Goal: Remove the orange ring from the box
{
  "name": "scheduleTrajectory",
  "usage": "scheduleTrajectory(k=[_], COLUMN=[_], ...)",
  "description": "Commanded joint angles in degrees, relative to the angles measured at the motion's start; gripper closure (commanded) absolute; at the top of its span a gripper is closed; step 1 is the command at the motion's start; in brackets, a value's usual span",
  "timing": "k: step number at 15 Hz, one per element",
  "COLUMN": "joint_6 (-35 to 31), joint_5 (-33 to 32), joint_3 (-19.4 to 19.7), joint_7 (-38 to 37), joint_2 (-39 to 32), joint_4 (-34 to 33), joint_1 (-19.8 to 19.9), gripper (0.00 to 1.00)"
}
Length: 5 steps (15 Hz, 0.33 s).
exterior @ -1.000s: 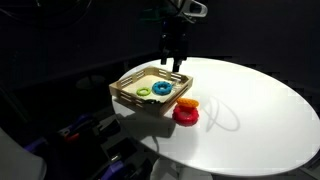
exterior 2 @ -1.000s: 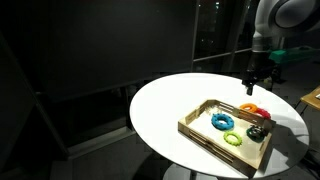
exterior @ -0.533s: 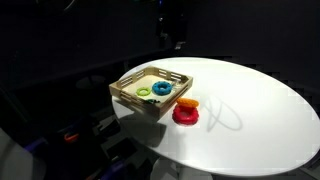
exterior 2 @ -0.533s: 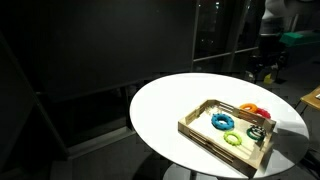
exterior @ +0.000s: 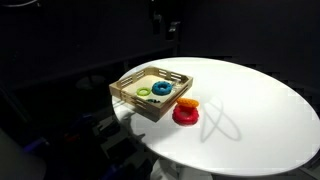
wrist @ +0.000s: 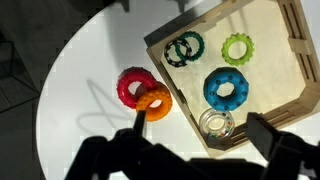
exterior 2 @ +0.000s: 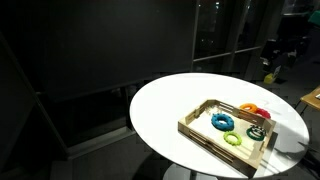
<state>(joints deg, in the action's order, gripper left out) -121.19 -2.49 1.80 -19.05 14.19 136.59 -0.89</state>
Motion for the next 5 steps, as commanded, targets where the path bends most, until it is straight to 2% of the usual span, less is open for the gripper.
scheduleTrajectory(k=[1, 5], joint_6=[0.9, 0.1], joint_5=[0.1, 0.3], joint_3=[-1.2, -1.5], joint_7=[0.3, 0.3], joint_2=[2.5, 1.2], joint_4=[1.3, 0.8], joint_1=[1.8, 2.0], gripper=[0.00, 0.00])
